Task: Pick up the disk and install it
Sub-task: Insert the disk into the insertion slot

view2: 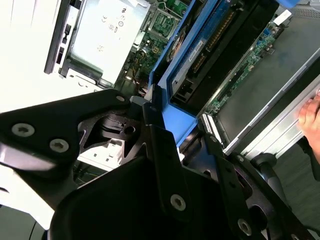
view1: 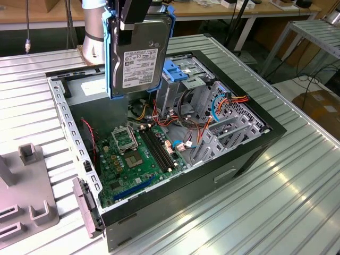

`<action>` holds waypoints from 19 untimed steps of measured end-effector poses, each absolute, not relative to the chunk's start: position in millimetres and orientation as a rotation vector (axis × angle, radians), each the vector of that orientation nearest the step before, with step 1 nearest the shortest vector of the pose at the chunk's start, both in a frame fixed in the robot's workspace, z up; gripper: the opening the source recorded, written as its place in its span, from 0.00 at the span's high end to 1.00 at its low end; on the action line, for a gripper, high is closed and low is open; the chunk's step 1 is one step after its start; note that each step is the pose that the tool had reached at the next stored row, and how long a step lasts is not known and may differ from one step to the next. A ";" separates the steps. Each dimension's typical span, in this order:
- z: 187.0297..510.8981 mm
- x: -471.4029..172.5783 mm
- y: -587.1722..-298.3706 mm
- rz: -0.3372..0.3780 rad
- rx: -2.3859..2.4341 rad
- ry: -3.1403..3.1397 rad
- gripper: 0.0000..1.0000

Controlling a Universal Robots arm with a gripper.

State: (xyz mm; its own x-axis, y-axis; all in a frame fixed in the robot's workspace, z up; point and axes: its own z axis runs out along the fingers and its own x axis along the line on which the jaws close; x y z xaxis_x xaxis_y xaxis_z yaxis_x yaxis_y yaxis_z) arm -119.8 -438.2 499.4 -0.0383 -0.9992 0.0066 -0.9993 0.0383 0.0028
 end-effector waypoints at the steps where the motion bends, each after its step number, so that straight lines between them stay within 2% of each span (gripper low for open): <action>1: 499.4 -119.5 -441.0 0.004 2.174 -2.259 0.63; 19: 499.4 -105.8 -455.7 0.004 2.174 -2.259 0.63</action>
State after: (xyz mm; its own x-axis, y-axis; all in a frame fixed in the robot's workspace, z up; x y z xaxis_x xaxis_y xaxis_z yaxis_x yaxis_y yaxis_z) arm -105.8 -455.7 499.4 -0.0382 -0.9992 0.0067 -0.9993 0.0382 0.0028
